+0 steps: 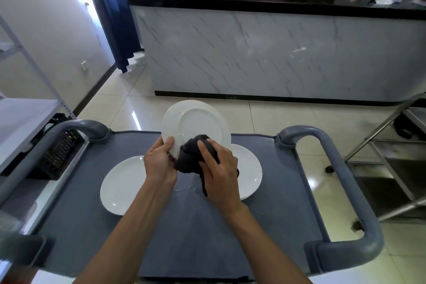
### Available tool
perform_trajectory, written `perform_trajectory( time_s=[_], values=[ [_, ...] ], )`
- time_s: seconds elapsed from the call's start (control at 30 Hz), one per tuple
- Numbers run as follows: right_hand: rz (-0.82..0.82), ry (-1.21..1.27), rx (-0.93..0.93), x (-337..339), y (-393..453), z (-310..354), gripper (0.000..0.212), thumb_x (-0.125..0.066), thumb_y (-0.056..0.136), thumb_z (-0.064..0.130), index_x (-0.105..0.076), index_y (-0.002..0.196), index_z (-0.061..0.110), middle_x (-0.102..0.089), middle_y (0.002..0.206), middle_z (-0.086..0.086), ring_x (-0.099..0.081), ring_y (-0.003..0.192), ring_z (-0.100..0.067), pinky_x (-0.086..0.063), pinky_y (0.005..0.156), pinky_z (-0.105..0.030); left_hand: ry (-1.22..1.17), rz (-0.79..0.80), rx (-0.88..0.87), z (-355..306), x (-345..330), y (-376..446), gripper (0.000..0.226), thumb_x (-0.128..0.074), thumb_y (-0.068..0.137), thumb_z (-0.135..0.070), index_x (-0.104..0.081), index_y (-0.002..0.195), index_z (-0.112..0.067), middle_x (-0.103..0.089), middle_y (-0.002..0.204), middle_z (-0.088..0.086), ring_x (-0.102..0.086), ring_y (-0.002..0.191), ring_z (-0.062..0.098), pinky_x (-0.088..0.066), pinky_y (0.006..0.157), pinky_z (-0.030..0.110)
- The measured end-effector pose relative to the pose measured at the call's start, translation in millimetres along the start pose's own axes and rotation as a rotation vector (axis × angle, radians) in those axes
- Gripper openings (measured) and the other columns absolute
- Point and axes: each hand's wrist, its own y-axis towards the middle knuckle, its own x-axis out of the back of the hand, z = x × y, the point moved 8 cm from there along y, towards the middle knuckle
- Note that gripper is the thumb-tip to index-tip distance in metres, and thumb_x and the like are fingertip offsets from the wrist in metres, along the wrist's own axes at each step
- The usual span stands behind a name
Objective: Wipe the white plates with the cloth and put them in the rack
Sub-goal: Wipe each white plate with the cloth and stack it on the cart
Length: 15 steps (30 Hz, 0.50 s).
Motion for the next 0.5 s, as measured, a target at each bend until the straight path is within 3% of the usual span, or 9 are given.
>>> perform_trajectory(
  time_s=[0.1,0.23,0.37,0.5],
  values=[
    [-0.013,0.022,-0.047,3,-2,-11,0.048,-0.054,0.098,0.014,-0.051,0.145,0.023,-0.053,0.143,-0.009,-0.053,0.127,-0.03,-0.043,0.098,-0.041,0.022,0.026,0.006,-5,0,0,0.031,-0.054,0.1,-0.011,-0.063,0.13,-0.007,-0.068,0.125,0.017,-0.065,0.112,0.035,-0.054,0.097,0.051],
    [-0.038,0.051,-0.18,12,2,-34,0.053,-0.056,0.094,0.008,-0.053,0.145,0.022,-0.054,0.144,-0.007,-0.053,0.124,-0.028,-0.04,0.101,-0.039,0.062,0.096,-0.002,-12,0,-2,0.027,-0.054,0.1,-0.011,-0.065,0.125,-0.008,-0.073,0.107,0.007,-0.067,0.092,0.024,-0.062,0.068,0.032],
    [-0.038,0.1,-0.273,18,19,-53,0.054,-0.055,0.094,0.012,-0.051,0.147,0.025,-0.055,0.141,-0.003,-0.054,0.12,-0.026,-0.045,0.1,-0.045,0.087,0.134,0.01,-15,5,-1,0.023,-0.054,0.1,-0.011,-0.068,0.117,-0.013,-0.075,0.097,0.001,-0.068,0.082,0.018,-0.059,0.062,0.028],
    [0.002,0.196,-0.38,15,42,-77,0.052,-0.054,0.094,0.015,-0.054,0.145,0.025,-0.059,0.135,-0.001,-0.055,0.119,-0.023,-0.047,0.102,-0.045,0.121,0.179,0.03,-14,8,-2,0.028,-0.054,0.099,-0.01,-0.067,0.124,-0.012,-0.073,0.102,0.004,-0.068,0.081,0.017,-0.058,0.061,0.028]
  ],
)
